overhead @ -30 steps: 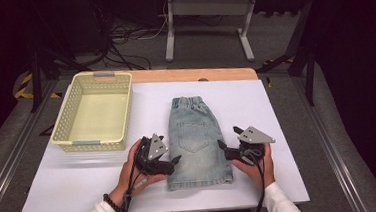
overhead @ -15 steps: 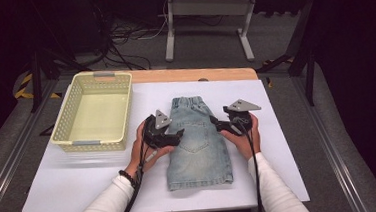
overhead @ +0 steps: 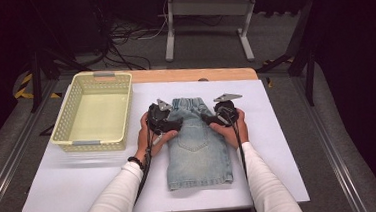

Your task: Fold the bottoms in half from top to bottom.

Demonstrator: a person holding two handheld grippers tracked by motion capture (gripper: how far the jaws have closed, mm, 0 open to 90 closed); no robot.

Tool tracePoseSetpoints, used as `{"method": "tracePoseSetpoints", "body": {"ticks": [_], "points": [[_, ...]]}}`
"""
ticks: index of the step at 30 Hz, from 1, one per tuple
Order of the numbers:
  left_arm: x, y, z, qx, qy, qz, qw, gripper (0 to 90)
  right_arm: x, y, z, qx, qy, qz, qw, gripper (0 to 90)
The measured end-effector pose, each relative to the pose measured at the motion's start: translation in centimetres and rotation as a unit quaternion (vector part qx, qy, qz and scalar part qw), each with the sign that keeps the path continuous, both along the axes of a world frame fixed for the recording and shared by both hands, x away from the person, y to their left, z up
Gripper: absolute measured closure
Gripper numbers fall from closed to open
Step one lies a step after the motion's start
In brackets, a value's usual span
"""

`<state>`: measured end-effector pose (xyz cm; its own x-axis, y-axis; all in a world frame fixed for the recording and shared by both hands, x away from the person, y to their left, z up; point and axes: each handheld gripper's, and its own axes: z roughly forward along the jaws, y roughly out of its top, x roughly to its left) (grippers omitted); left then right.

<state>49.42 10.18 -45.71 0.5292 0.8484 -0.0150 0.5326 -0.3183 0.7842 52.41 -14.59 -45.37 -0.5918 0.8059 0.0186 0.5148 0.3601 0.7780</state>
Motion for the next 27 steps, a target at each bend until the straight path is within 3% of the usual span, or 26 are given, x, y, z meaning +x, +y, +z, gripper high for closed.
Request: {"method": "tracePoseSetpoints", "body": {"ticks": [4,5,6,12,15,17,22,27], "points": [[0.3,-0.7,-0.1,0.017,0.025,-0.016,0.9994,29.8,0.5,0.0,-0.3,0.009,0.019,0.012,0.9997,38.9],[0.4,-0.6,0.0,0.008,0.036,-0.026,0.999,32.5,0.6,0.1,-0.3,0.011,0.026,0.021,0.9994,43.1],[0.5,-0.5,-0.1,-0.003,0.045,-0.034,0.9984,41.0,0.6,0.1,-0.3,0.01,0.027,0.026,0.9992,46.4],[0.9,-0.2,0.0,-0.024,0.063,-0.054,0.9962,57.4,0.5,0.2,-0.2,0.024,0.037,0.043,0.9981,64.6],[0.8,-0.3,0.1,-0.022,0.062,-0.068,0.9955,69.4,0.4,0.1,-0.1,0.029,0.04,0.046,0.9977,71.8],[0.7,-0.4,0.2,-0.018,0.06,-0.071,0.9955,72.8,0.2,0.1,0.0,0.025,0.037,0.045,0.998,74.8],[0.5,-0.4,0.5,-0.021,0.051,-0.073,0.9958,75.1,-0.4,0.0,0.4,0.026,0.018,0.039,0.9987,76.9],[-0.1,-0.6,1.4,-0.018,0.023,-0.075,0.9967,75.5,-1.3,-0.4,1.0,0.04,-0.007,0.031,0.9987,77.3]]}}
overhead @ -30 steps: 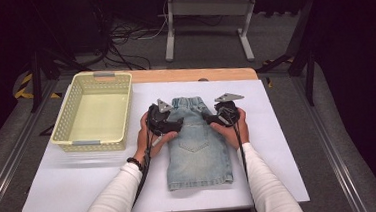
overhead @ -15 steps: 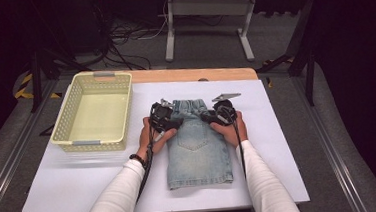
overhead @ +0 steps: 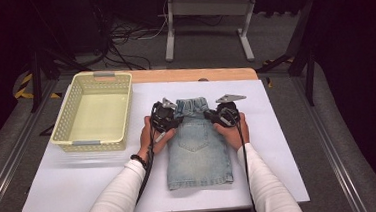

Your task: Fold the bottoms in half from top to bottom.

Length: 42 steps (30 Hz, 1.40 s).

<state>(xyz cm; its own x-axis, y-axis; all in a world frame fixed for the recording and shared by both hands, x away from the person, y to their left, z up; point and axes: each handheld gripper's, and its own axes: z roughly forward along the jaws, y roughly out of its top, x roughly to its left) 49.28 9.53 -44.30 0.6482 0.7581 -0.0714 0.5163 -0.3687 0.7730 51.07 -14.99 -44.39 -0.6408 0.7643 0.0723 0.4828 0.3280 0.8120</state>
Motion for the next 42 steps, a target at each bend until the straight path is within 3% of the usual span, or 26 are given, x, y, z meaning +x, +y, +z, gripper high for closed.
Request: {"method": "tracePoseSetpoints", "body": {"ticks": [6,10,14,18,20,23,35,42], "points": [[-0.6,-0.2,0.9,-0.008,-0.027,-0.004,0.9996,75.5,-1.2,-0.6,1.2,0.016,-0.036,-0.004,0.9992,77.3],[-1.3,-0.5,1.5,-0.003,-0.049,-0.009,0.9987,75.6,-2.1,-0.9,1.7,0.007,-0.06,-0.003,0.9982,77.3],[-2.2,-0.7,2.1,0.004,-0.072,-0.015,0.9973,75.8,-3.2,-1.3,2.2,0.017,-0.076,-0.001,0.997,77.1],[-2.6,-0.7,2.3,-0.001,-0.083,-0.02,0.9964,76.5,-3.9,-1.5,2.5,0.023,-0.086,-0.001,0.996,76.9],[-3.1,-0.8,2.4,-0.003,-0.089,-0.026,0.9957,77.1,-4.6,-1.8,2.6,0.019,-0.103,0.003,0.9944,76.6],[-3.6,-0.9,2.5,0.006,-0.103,-0.032,0.9941,77.6,-5.1,-2.0,2.5,0.022,-0.109,0.003,0.9938,76.5],[-5.4,-0.3,2.6,-0.001,-0.12,-0.056,0.9913,79.7,-7.0,-2.1,2.4,0.022,-0.139,0.015,0.9899,76.4],[-7.4,-0.1,2.7,0.008,-0.141,-0.084,0.9864,80.6,-9.1,-2.5,2.6,0.028,-0.148,0.034,0.988,75.9]]}}
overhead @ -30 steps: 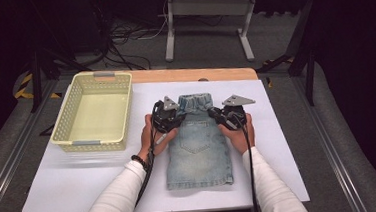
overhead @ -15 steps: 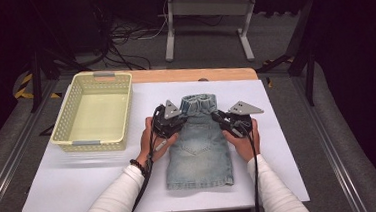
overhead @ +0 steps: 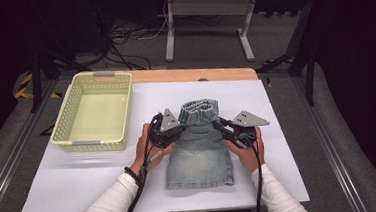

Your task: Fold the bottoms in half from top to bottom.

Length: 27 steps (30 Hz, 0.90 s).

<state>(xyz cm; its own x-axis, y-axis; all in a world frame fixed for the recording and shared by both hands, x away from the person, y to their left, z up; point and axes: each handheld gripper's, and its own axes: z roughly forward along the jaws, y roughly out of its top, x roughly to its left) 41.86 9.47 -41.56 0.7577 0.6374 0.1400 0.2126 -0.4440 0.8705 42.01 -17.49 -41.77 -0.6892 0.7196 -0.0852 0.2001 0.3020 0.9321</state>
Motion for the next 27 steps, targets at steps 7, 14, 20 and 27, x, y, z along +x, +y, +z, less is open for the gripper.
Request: {"method": "tracePoseSetpoints", "body": {"ticks": [7,14,20,27], "points": [[-1.4,0.0,-0.2,0.003,-0.012,-0.014,0.9998,80.9,-1.1,-0.6,-0.1,-0.003,-0.001,0.008,1.0,73.1],[-2.5,0.0,-0.4,0.009,-0.021,-0.029,0.9993,81.2,-1.8,-1.3,-0.1,0.005,0.016,0.001,0.9999,53.8],[-3.7,0.3,-0.7,0.021,-0.031,-0.044,0.9983,81.2,-3.5,-2.8,0.4,0.008,0.019,0.001,0.9998,43.6],[-4.5,0.4,-1.3,0.025,-0.031,-0.054,0.9978,81.2,-4.8,-4.8,2.3,0.041,-0.015,-0.015,0.9989,46.0]]}}
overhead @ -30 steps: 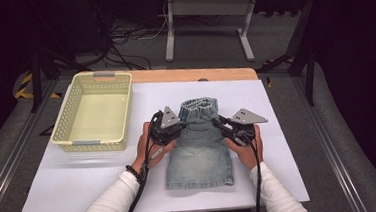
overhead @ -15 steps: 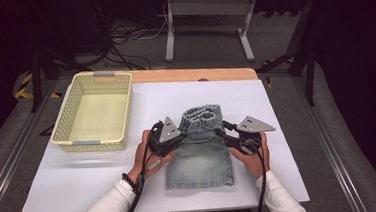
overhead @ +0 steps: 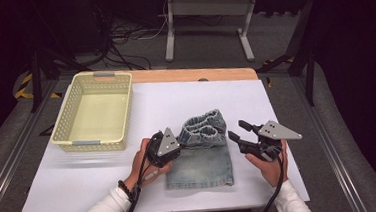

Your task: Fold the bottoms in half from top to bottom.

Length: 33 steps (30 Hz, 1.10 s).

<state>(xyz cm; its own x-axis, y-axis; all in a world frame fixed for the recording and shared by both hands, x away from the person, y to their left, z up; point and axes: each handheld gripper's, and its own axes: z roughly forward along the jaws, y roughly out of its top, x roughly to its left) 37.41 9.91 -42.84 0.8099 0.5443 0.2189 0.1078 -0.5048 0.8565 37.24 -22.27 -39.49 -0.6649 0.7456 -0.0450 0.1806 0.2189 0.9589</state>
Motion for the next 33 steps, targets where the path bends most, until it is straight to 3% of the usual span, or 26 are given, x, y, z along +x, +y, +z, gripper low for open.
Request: {"method": "tracePoseSetpoints", "body": {"ticks": [2,3,5,6,7,14,17,23,33], "points": [[-0.3,0.0,-0.2,0.0,0.001,-0.001,1.0,81.2,0.3,-0.1,0.0,0.0,0.007,-0.009,0.9999,47.9],[-0.5,0.0,-0.3,0.005,0.0,-0.003,1.0,81.2,1.0,-0.3,-0.3,0.004,0.023,-0.027,0.9994,52.7],[-0.6,-0.1,-0.3,0.009,-0.003,-0.004,1.0,81.2,1.2,-0.3,-0.4,0.006,0.027,-0.037,0.9989,56.7],[-0.7,-0.1,-0.3,0.013,-0.003,-0.006,0.9999,81.1,2.3,-0.3,-0.9,0.016,0.034,-0.049,0.9981,66.7],[-0.7,0.0,-0.4,0.017,-0.004,-0.008,0.9998,81.1,2.8,-0.2,-1.0,0.014,0.037,-0.055,0.9977,69.2],[-1.2,0.3,-0.7,0.018,0.002,-0.01,0.9998,80.6,5.8,1.5,-2.2,-0.006,0.07,-0.044,0.9966,79.6],[-1.3,0.4,-0.8,0.019,0.004,-0.011,0.9997,80.2,6.2,2.0,-2.3,0.0,0.081,-0.036,0.9961,82.4],[-1.5,0.8,-1.0,0.02,0.004,-0.014,0.9997,78.6,5.0,3.3,-1.9,-0.021,0.075,0.003,0.9969,85.8],[-2.1,1.3,-1.1,0.022,0.008,-0.009,0.9997,71.4,3.2,3.6,-1.5,-0.037,0.061,0.023,0.9972,89.4]]}}
